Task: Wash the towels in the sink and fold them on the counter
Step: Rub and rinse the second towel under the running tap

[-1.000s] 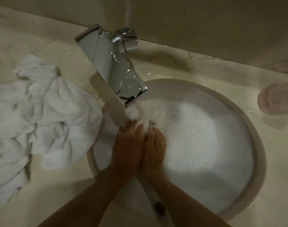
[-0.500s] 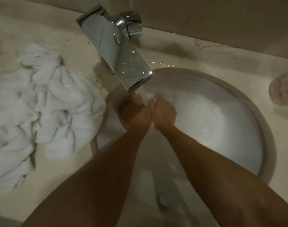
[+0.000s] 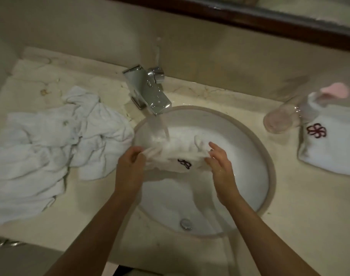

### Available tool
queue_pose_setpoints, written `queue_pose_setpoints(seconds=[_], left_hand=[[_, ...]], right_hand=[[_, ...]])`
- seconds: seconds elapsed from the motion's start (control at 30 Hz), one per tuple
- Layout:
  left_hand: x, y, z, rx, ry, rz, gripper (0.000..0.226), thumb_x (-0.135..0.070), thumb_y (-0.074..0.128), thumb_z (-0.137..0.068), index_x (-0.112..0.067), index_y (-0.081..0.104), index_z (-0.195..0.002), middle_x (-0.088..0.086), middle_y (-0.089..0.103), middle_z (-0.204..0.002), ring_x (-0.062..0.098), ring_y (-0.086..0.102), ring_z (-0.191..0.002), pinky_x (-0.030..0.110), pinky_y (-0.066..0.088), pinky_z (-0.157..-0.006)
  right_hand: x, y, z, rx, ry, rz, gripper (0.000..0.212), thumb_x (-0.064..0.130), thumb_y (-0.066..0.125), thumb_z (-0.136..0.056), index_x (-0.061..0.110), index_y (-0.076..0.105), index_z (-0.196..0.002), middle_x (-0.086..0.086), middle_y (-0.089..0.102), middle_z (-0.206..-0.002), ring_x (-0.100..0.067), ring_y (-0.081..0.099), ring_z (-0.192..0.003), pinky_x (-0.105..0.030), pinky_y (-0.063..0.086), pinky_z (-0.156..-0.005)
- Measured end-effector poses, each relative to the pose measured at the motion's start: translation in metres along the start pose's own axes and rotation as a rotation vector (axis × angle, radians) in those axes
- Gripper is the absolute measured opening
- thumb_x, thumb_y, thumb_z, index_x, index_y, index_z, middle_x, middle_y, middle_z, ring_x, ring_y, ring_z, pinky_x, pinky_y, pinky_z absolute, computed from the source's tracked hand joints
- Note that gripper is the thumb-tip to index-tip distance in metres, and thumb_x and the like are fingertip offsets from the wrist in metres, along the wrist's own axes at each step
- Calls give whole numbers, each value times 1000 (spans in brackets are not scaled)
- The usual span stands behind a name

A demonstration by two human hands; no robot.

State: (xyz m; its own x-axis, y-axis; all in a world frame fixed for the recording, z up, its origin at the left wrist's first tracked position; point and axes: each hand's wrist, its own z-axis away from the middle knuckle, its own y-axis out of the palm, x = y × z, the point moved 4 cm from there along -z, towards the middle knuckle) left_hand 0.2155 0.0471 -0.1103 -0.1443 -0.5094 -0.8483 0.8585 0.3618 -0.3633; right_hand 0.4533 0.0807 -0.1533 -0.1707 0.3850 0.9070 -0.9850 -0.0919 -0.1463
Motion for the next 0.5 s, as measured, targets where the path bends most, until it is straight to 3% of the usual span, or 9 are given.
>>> queue_pose_setpoints(seconds=[0.1,0.13,0.2,0.27,0.33,0.4,0.43,0.47,0.5], left_hand=[[11,-3,0,65,-106,-39,25,2,44,-91,-13,49,-71,0,45,-64,13,39,-59,25,31,-52],[16,-3,-1,101,-148,-50,26,4,42,-89,-12,47,-70,1,43,-64,16,38,-60,27,29,-53],[24,-3,-4,226,-166,-169,23,5,45,-86,-14,48,-73,2,47,-70,19,44,-67,29,32,-57],[32,-3,-4,441,-153,-418,9,-9,56,-89,-17,55,-93,2,56,-92,20,53,-84,28,38,-65],[41,-2,-1,668,-62,-781,38,-24,65,-89,-16,52,-124,3,57,-116,18,55,-103,24,45,-74],[41,-2,1,780,76,-1086,43,-25,62,-91,-17,57,-133,4,58,-131,18,54,-117,26,46,-91],[38,-1,3,818,161,-1195,35,-24,59,-92,-21,64,-127,2,58,-132,18,53,-119,27,46,-96],[37,0,3,856,223,-1266,29,-25,59,-93,-24,70,-119,1,57,-132,18,52,-120,30,45,-99],[40,-1,2,900,214,-1302,27,-29,60,-92,-25,72,-115,1,53,-135,20,49,-122,33,45,-102]], right_hand=[[-8,-6,19,48,298,-340,31,27,41,-99,22,72,-101,6,72,-112,-17,65,-108,-38,52,-91],[-15,-7,24,-17,397,-346,31,28,41,-100,15,69,-93,1,72,-95,-21,65,-94,-38,51,-81],[-32,-8,34,-84,488,-91,30,33,49,-101,13,57,-81,-5,60,-77,-22,55,-75,-33,44,-67],[-49,-5,41,-20,486,152,21,30,61,-97,13,50,-91,-5,54,-88,-19,51,-77,-29,42,-64],[-65,0,46,56,534,142,38,24,69,-93,16,43,-120,-8,52,-113,-23,58,-99,-29,49,-75],[-62,3,47,145,513,222,39,27,67,-95,19,45,-127,-5,53,-113,-22,58,-102,-27,47,-77],[-59,3,47,188,484,337,23,31,64,-97,16,57,-113,-2,58,-100,-18,58,-91,-26,44,-73],[-58,2,46,227,462,440,24,36,60,-99,13,63,-91,-1,60,-84,-16,57,-77,-27,42,-69],[-63,0,46,252,464,535,40,40,55,-100,13,62,-72,1,59,-70,-15,55,-66,-27,41,-65]])
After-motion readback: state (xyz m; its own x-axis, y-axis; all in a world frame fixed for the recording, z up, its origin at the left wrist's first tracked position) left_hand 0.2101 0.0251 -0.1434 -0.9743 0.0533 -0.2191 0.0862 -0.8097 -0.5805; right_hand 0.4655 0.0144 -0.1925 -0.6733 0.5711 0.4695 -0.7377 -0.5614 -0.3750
